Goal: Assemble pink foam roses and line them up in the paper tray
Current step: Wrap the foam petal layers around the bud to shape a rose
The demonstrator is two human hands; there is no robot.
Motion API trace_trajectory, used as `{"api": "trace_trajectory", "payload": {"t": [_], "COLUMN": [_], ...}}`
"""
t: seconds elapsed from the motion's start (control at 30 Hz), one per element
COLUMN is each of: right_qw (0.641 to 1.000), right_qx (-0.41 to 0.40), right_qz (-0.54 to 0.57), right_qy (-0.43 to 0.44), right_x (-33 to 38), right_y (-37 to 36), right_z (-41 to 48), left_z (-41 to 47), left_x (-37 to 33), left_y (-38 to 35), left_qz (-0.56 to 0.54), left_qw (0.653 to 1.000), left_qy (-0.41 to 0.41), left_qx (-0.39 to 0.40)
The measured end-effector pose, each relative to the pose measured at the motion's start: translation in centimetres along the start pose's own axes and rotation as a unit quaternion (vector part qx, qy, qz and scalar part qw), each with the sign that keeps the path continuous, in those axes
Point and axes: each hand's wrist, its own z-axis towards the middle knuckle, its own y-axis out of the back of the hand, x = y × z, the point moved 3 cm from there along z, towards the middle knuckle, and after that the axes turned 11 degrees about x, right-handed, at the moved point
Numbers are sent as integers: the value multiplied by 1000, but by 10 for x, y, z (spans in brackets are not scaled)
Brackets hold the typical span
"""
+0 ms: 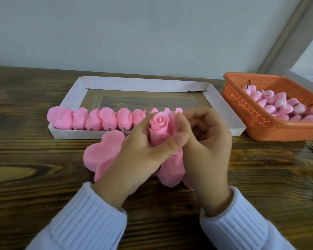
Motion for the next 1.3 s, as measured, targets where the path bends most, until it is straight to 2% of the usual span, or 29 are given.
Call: {"api": "trace_trajectory", "payload": {"t": [0.1,0.2,0.37,0.5,0.63,0.73,0.83,0.97,1.07,1.3], "right_qw": [999,996,994,991,959,942,919,891,870,847], "right_qx": [-10,-18,-10,42,91,146,212,268,270,265], "right_qz": [46,92,105,100,192,193,209,240,291,340], "right_qy": [-3,-8,-22,-82,-187,-234,-258,-278,-291,-311], "right_x": [0,-2,-6,-13,-19,-19,-17,-17,-17,-24], "right_y": [2,4,3,-2,-10,-16,-23,-29,-30,-31], "right_z": [2,4,5,6,2,0,-4,-11,-12,-11], "left_z": [1,1,2,2,-4,-9,-7,-7,-9,-6], "left_x": [2,4,7,2,-7,-15,-11,-9,-12,-21], "left_y": [-1,1,6,4,6,4,5,5,5,9], "left_qz": [-44,-57,-54,-57,11,31,-53,-16,-15,-106], "left_qw": [998,996,997,998,994,984,983,983,980,976], "left_qy": [36,60,45,12,-59,-120,-95,-54,-39,-88], "left_qx": [36,31,-22,-34,-92,-125,-147,-173,-197,-166]}}
